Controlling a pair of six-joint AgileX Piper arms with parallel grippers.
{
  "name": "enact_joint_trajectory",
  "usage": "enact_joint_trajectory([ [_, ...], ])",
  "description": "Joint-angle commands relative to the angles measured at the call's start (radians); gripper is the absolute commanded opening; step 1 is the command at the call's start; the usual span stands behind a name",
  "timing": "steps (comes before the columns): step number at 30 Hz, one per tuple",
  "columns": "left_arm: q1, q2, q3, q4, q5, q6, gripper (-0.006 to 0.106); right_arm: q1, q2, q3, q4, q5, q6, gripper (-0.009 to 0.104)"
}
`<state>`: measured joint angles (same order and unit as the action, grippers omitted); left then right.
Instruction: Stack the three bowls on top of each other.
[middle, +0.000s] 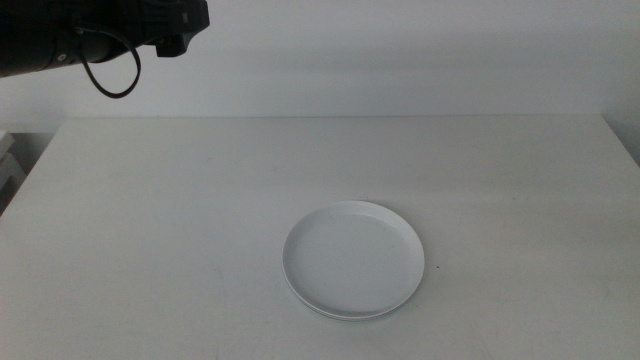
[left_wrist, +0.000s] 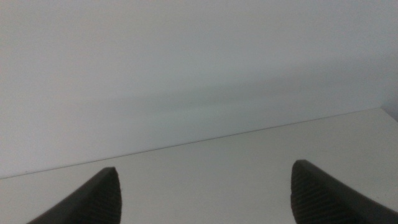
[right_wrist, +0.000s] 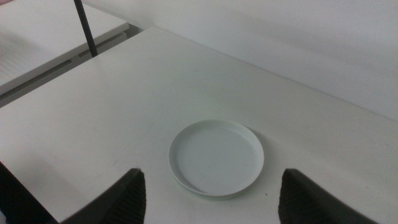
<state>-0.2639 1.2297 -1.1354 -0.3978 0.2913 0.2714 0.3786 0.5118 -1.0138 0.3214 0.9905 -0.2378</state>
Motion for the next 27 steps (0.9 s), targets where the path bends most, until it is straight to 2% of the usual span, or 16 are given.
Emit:
enact_joint_trajectory([
  [1,-0.001,-0.033,-0.026,-0.02,-0.079,-0.006,0.09,-0.005,0.01,-0.012,0.007,-0.066,-0.005,0.056],
  [8,-0.001,-0.046,-0.026,-0.02,-0.116,-0.006,0.09,-0.005,0.01,0.009,0.005,-0.066,-0.005,0.056],
  [10,-0.001,-0.046,-0.026,-0.02,-0.132,-0.006,0.09,-0.005,0.014,0.024,-0.033,-0.083,-0.005,0.056],
  [12,-0.001,-0.046,-0.026,-0.02,-0.151,-0.006,0.09,-0.005,0.014,0.044,-0.1,-0.134,-0.005,0.056],
  [16,-0.001,-0.074,-0.001,-0.018,-0.206,-0.006,0.09,-0.005,0.017,0.104,-0.243,-0.424,-0.005,0.056],
  [18,-0.001,-0.116,0.05,-0.015,-0.252,-0.006,0.09,-0.005,0.024,0.15,-0.282,-0.593,-0.005,0.056],
  [20,-0.001,-0.167,0.125,-0.005,-0.291,-0.006,0.09,-0.005,0.033,0.213,-0.298,-0.769,-0.005,0.056],
  [24,-0.001,-0.324,0.304,0.018,-0.313,-0.006,0.09,-0.035,0.044,0.335,-0.33,-0.939,-0.005,0.056],
  [25,-0.001,-0.359,0.343,0.027,-0.313,-0.006,0.09,-0.056,0.044,0.366,-0.321,-0.941,-0.005,0.056],
  [27,-0.001,-0.446,0.44,0.058,-0.313,-0.006,0.09,-0.109,0.04,0.423,-0.256,-0.941,-0.005,0.056],
])
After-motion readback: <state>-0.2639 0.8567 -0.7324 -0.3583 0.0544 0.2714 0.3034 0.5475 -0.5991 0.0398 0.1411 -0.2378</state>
